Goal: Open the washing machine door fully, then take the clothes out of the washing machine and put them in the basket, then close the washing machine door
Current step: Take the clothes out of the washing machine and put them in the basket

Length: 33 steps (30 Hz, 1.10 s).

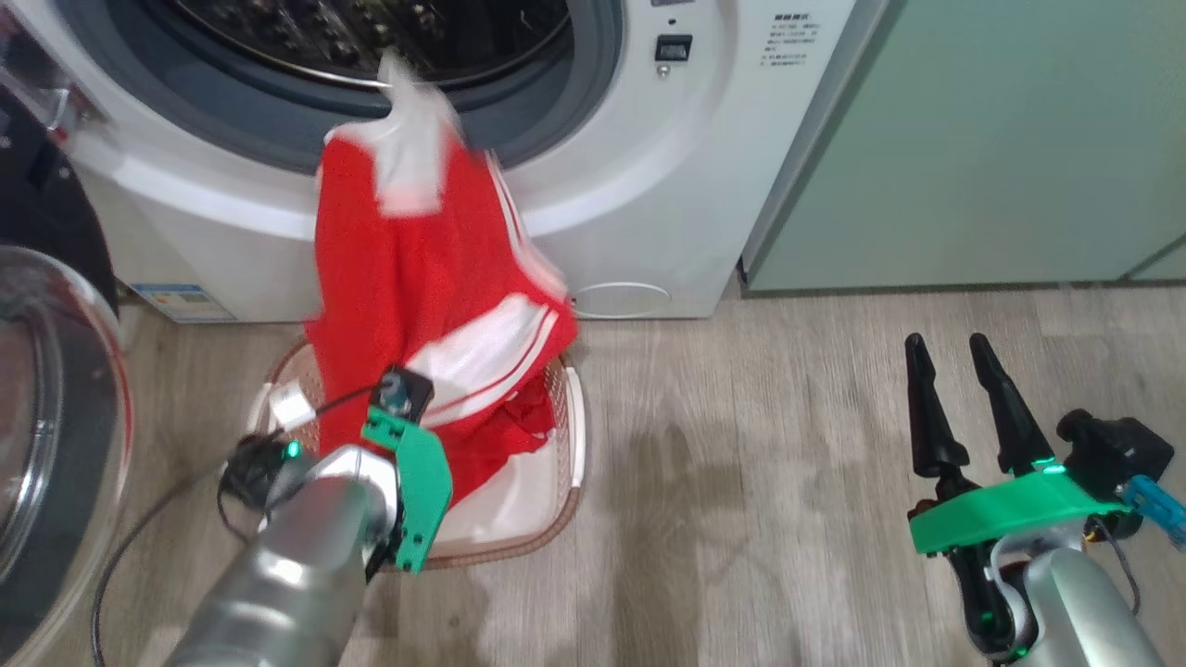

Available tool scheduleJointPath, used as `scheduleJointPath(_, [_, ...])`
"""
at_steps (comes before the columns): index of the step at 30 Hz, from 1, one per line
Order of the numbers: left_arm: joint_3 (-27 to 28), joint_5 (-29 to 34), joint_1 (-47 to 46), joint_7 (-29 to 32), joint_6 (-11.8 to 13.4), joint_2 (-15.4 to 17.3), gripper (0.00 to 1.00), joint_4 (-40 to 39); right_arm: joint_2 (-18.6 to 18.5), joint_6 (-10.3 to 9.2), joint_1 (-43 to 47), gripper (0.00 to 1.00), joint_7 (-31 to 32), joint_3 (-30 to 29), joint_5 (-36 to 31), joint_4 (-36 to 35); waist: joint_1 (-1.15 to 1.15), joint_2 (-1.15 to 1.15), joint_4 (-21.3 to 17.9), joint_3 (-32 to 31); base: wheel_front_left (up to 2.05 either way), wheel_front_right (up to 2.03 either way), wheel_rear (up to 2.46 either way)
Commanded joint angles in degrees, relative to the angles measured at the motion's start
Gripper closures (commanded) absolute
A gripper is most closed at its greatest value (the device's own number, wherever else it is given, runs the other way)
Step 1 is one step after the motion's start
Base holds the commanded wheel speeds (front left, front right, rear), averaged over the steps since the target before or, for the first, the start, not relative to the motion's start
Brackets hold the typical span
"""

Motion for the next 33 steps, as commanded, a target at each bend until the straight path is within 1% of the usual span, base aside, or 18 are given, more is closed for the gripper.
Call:
scheduleJointPath(1, [0.9,-0.9,0.1,0.5,-0.3,1.2,1.00,-0.8,-1.0,-0.03,-1.4,0.00,-0.4,1.3,0.2,-1.8,0.00,0.00,-0.5,0.8,0.00,0.00,0.00])
scheduleJointPath(6, [1.4,-3.4,1.5,3.3,-0.7,1.2,1.00,0.6,-1.2,-0.03,-2.5,0.00,-0.4,1.3,0.2,-2.0,0.00,0.00,-1.8,3.3,0.00,0.00,0.00])
scheduleJointPath(10, [2.5,-5.1,0.9,3.4,-0.8,1.7,1.00,1.3,-1.1,-0.03,-3.4,0.00,-0.4,1.0,0.2,-2.5,0.00,0.00,-2.9,5.9,0.00,0.00,0.00])
scheduleJointPath(14, [3.6,-6.0,-1.3,-0.1,0.9,3.1,1.00,1.3,-1.0,-0.03,-4.7,0.00,-0.4,0.8,0.1,-3.1,0.00,0.00,-4.0,9.2,0.00,0.00,0.00])
scheduleJointPath(19, [4.1,-6.4,-5.1,-2.1,1.6,4.6,1.00,1.7,-0.7,-0.03,-6.9,0.00,-0.4,0.4,0.0,-4.1,0.00,0.00,-5.0,14.6,0.00,0.00,0.00])
scheduleJointPath(22, [4.4,-6.9,-7.8,-2.0,2.2,5.3,1.00,2.1,-0.3,-0.03,-8.5,0.00,-0.4,-0.2,0.0,-4.9,0.00,0.00,-5.3,18.3,0.00,0.00,0.00])
scheduleJointPath(26, [4.7,-7.2,-9.8,-1.6,3.6,6.1,1.00,2.5,0.3,-0.03,-10.2,0.00,-0.4,-0.5,-0.1,-5.5,0.00,0.00,-6.0,21.7,0.00,0.00,0.00])
scheduleJointPath(29, [4.7,-7.4,-10.5,-1.3,4.5,6.4,1.00,2.7,0.6,-0.03,-11.0,0.00,-0.4,-0.7,-0.1,-5.6,0.00,0.00,-6.3,23.2,0.00,0.00,0.00])
scheduleJointPath(32, [4.6,-7.6,-10.3,-0.8,4.7,6.5,1.00,2.8,0.9,-0.03,-11.4,0.00,-0.4,-0.6,-0.3,-5.7,0.00,0.00,-6.6,23.9,0.00,0.00,0.00])
scheduleJointPath(33, [4.4,-7.6,-10.1,-0.7,4.7,6.6,0.79,2.9,0.9,-0.03,-11.5,0.00,-0.4,-0.6,-0.3,-5.6,0.00,0.00,-6.7,23.9,0.00,0.00,0.00])
